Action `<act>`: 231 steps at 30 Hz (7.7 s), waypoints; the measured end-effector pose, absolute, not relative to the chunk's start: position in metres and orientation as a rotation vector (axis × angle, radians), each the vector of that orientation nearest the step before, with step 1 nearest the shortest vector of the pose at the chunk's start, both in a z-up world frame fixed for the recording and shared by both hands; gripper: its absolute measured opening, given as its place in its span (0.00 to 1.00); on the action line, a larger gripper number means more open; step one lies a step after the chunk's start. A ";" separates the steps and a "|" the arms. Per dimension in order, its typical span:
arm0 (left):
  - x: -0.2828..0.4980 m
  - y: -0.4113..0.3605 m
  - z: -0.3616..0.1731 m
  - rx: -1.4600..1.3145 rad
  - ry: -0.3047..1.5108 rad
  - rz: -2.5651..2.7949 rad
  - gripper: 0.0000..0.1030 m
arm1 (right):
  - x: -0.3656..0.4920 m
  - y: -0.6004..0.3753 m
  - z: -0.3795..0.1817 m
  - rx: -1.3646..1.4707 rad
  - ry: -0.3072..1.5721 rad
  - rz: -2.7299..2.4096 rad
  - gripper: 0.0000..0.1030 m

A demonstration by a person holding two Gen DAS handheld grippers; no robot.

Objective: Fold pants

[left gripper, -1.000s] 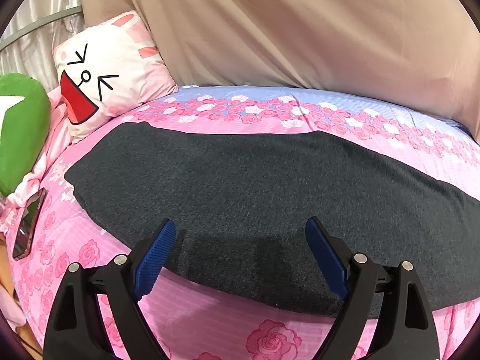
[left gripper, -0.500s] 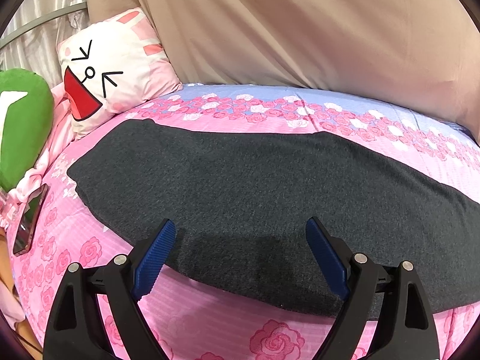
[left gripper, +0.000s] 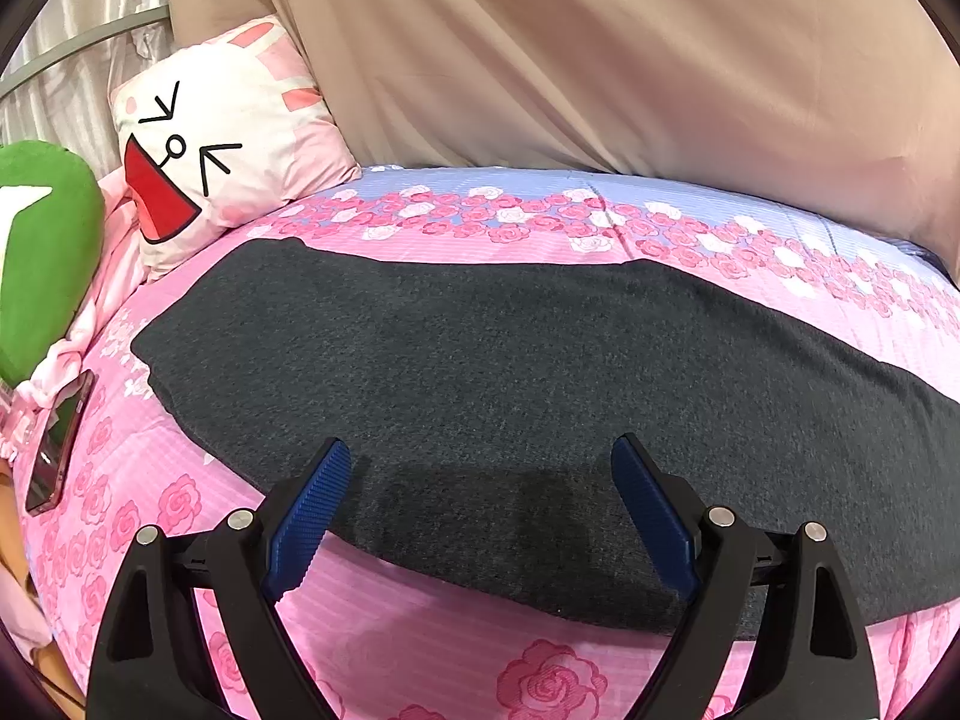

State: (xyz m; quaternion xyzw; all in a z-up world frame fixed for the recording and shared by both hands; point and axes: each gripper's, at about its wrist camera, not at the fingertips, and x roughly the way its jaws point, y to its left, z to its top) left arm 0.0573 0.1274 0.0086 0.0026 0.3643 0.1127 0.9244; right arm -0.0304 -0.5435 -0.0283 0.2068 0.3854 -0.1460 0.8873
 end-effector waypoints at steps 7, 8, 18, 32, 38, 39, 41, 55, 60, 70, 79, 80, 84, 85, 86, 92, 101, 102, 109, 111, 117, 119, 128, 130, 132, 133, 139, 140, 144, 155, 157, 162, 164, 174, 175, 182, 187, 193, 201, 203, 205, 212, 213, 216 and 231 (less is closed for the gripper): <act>0.056 0.130 0.011 -0.020 0.737 0.229 0.84 | -0.041 -0.546 -0.029 0.436 0.801 -0.392 0.12; 0.056 0.130 0.011 -0.019 0.738 0.225 0.84 | -0.039 -0.548 -0.030 0.447 0.822 -0.388 0.14; 0.055 0.129 0.011 -0.020 0.734 0.211 0.84 | -0.038 -0.540 -0.028 0.474 0.804 -0.365 0.60; 0.052 0.131 0.014 -0.037 0.729 0.172 0.84 | -0.040 -0.483 0.031 0.641 0.583 -0.093 0.10; 0.050 0.131 0.015 -0.042 0.724 0.147 0.84 | 0.004 -0.372 0.096 0.516 0.524 0.127 0.10; 0.050 0.131 0.015 -0.043 0.724 0.145 0.84 | 0.016 -0.350 0.102 0.496 0.527 0.167 0.10; 0.049 0.132 0.015 -0.047 0.721 0.141 0.84 | 0.034 -0.317 0.104 0.477 0.544 0.225 0.10; 0.044 0.138 0.018 -0.096 0.716 0.110 0.84 | 0.103 -0.098 -0.006 0.115 0.856 0.352 0.11; 0.045 0.141 0.018 -0.120 0.723 0.100 0.84 | 0.077 -0.103 -0.011 0.008 0.839 0.321 0.45; 0.044 0.146 0.018 -0.157 0.731 0.087 0.84 | 0.072 -0.092 -0.023 -0.117 0.838 0.329 0.28; 0.044 0.147 0.018 -0.168 0.732 0.078 0.84 | 0.086 -0.096 0.084 0.066 0.627 0.370 0.09; 0.044 0.147 0.018 -0.170 0.733 0.077 0.84 | 0.087 -0.089 0.085 0.065 0.627 0.385 0.09; 0.043 0.149 0.018 -0.184 0.731 0.079 0.84 | 0.104 -0.045 0.026 0.027 0.786 0.475 0.16; 0.042 0.151 0.018 -0.195 0.731 0.079 0.84 | 0.108 -0.037 0.002 0.008 0.850 0.474 0.16; 0.042 0.152 0.018 -0.205 0.731 0.078 0.84 | 0.109 -0.034 -0.018 0.004 0.902 0.463 0.16; 0.040 0.170 0.017 -0.314 0.744 0.041 0.84 | 0.052 -0.123 0.018 0.182 0.751 0.369 0.61; 0.039 0.160 0.018 -0.260 0.732 0.050 0.84 | -0.001 -0.304 -0.022 0.585 0.830 0.077 0.72; 0.039 0.160 0.019 -0.255 0.731 0.050 0.84 | -0.002 -0.304 -0.031 0.621 0.840 0.104 0.72; 0.037 0.162 0.020 -0.261 0.722 0.062 0.84 | 0.020 -0.284 -0.040 0.672 0.865 0.229 0.49; 0.037 0.163 0.020 -0.264 0.722 0.066 0.84 | 0.028 -0.280 -0.046 0.698 0.892 0.242 0.16; 0.034 0.163 0.025 -0.279 0.736 0.071 0.84 | 0.011 -0.286 0.003 0.512 0.723 0.145 0.10; 0.030 0.162 0.028 -0.287 0.734 0.064 0.84 | 0.006 -0.301 0.010 0.466 0.707 0.100 0.09; 0.016 0.140 0.039 -0.251 0.718 0.019 0.84 | -0.034 -0.384 -0.009 0.504 0.702 -0.081 0.09; 0.021 0.134 0.032 -0.249 0.739 0.005 0.84 | -0.040 -0.394 -0.016 0.505 0.708 -0.113 0.10; 0.025 0.128 0.023 -0.240 0.756 0.010 0.84 | -0.039 -0.389 -0.018 0.459 0.750 -0.166 0.16; 0.027 0.125 0.021 -0.222 0.763 0.019 0.84 | -0.041 -0.382 -0.011 0.404 0.734 -0.217 0.16; 0.024 0.125 0.021 -0.226 0.737 0.006 0.84 | -0.026 -0.268 0.023 0.255 0.705 0.159 0.62; 0.024 0.126 0.021 -0.230 0.733 0.011 0.84 | -0.018 -0.248 0.019 0.243 0.735 0.227 0.61; 0.020 0.129 0.022 -0.245 0.717 0.012 0.84 | 0.014 -0.178 -0.006 0.122 0.849 0.322 0.52; 0.021 0.134 0.023 -0.281 0.717 -0.030 0.84 | 0.013 -0.155 0.004 0.069 0.855 0.352 0.16; 0.020 0.135 0.023 -0.286 0.713 -0.030 0.84 | 0.014 -0.149 -0.015 0.013 0.916 0.306 0.29; 0.020 0.136 0.023 -0.292 0.717 -0.039 0.84 | 0.008 -0.143 -0.019 0.015 0.893 0.315 0.49; 0.020 0.136 0.023 -0.294 0.716 -0.041 0.84 | 0.009 -0.140 -0.022 -0.037 0.877 0.275 0.33; 0.021 0.137 0.021 -0.303 0.723 -0.042 0.84 | 0.042 -0.153 0.061 0.180 0.703 0.319 0.13; 0.021 0.137 0.021 -0.303 0.723 -0.043 0.84 | 0.046 -0.140 0.062 0.173 0.698 0.343 0.13; 0.019 0.139 0.020 -0.315 0.723 -0.041 0.84 | 0.076 -0.078 -0.025 0.107 0.912 0.406 0.16; 0.020 0.156 0.016 -0.412 0.727 -0.052 0.84 | 0.037 -0.133 0.021 0.193 0.771 0.375 0.25; 0.022 0.159 0.014 -0.436 0.734 -0.051 0.84 | -0.003 -0.262 0.031 0.286 0.711 0.075 0.25; 0.021 0.145 0.017 -0.350 0.726 -0.015 0.84 | 0.016 -0.237 0.003 0.344 0.775 0.243 0.25; 0.020 0.146 0.017 -0.349 0.722 -0.008 0.84 | 0.034 -0.207 -0.009 0.315 0.823 0.318 0.25; 0.018 0.148 0.017 -0.358 0.718 -0.005 0.84 | 0.053 -0.173 -0.034 0.252 0.917 0.370 0.25; 0.006 0.210 0.030 -0.466 0.702 0.063 0.84 | 0.019 -0.194 -0.004 0.141 0.794 0.238 0.33; 0.004 0.224 0.031 -0.488 0.696 0.095 0.84 | 0.008 -0.208 -0.003 0.143 0.769 0.183 0.41; 0.005 0.286 0.023 -0.638 0.731 0.215 0.84 | -0.018 -0.259 -0.013 0.186 0.742 0.058 0.48; 0.049 0.261 0.036 -0.638 0.752 0.208 0.21 | -0.053 -0.313 -0.019 0.356 0.607 -0.024 0.76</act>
